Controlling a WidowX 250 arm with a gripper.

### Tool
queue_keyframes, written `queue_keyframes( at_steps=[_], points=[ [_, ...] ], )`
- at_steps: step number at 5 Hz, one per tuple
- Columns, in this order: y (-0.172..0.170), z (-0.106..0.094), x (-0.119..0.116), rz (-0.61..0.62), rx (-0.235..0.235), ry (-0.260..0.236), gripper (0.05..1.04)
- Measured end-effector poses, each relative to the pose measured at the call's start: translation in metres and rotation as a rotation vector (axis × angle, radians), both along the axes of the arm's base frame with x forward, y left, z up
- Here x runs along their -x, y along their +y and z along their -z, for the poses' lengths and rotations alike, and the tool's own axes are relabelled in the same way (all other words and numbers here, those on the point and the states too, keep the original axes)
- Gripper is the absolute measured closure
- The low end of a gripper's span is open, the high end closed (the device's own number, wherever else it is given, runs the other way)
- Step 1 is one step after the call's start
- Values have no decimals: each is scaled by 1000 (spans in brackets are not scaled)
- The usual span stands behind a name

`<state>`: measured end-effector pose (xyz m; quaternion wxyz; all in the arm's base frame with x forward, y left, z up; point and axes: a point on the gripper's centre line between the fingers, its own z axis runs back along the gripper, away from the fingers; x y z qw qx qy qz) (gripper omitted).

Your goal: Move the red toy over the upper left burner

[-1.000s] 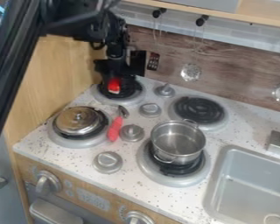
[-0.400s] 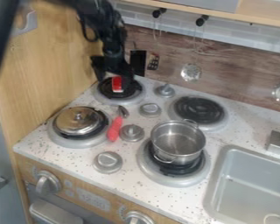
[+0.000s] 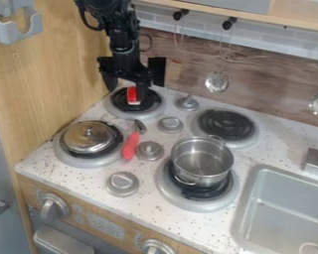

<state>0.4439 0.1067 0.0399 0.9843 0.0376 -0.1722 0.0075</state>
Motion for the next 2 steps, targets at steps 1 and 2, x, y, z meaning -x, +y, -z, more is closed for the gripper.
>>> queue_keyframes(
  at_steps=[1, 2],
  points=[
    [-24, 3, 22, 76, 48, 107, 85],
    [-34, 8, 32, 131, 50, 169, 85]
  ],
)
